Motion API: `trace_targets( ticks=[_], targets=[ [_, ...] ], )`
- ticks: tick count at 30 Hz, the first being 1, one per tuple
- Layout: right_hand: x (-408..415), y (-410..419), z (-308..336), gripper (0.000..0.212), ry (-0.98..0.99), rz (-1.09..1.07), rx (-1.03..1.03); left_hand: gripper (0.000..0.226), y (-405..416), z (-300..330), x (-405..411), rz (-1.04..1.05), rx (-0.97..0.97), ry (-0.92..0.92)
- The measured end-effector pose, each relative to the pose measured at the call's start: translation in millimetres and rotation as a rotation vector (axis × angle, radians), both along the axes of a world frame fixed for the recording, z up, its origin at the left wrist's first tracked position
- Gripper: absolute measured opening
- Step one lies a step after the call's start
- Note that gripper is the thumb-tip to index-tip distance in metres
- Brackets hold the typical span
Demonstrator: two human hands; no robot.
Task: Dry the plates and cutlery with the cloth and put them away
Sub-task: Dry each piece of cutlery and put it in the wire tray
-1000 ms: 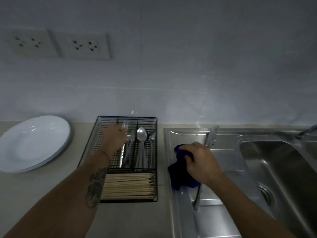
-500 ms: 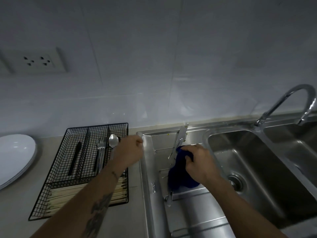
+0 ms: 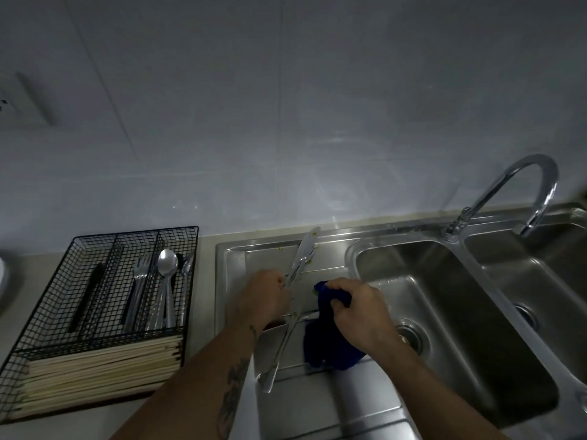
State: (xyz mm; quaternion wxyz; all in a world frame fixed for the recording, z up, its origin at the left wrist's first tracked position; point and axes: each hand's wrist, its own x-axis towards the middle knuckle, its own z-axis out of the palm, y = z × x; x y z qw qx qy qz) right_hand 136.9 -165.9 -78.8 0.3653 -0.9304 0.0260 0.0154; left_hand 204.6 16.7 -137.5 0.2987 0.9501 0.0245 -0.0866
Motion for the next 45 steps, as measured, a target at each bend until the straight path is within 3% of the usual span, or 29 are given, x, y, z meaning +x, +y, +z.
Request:
trace_targets(
  ticks=[9, 16, 29, 34, 38, 45],
  targets=[
    [21.9, -9.6, -11.2, 0.037, 0.042, -0.003, 0.109, 0.004, -13.6, -10.7, 20.0, 0.026, 0.041, 0.055],
    [22.7, -10.5, -16.7, 0.038, 0.055, -0.039, 0.155, 0.028, -25.4, -10.1, 24.3, 0.034, 0.103, -0.004],
    [19.3, -8.0, -20.0, 0.037, 0.072, -0.069, 0.164, 0.025, -2.7, -11.0, 32.2, 0.024, 0.175, -0.037],
    [22.1, -4.5, -17.0, 0.037, 0.051, -0.047, 0.148, 0.038, 5.1, -12.9, 30.4, -0.025, 0.218, -0.111],
    [23.9, -3.3, -17.4, 0.038, 0.038, -0.040, 0.129, 0.030, 0.8, -15.6, 26.7, -0.132, 0.334, -0.257],
    [25.7, -4.9, -25.7, 0.044, -0.027, -0.026, 0.091, 0.024, -14.6, -9.3, 23.4, -0.213, 0.448, -0.157]
  ],
)
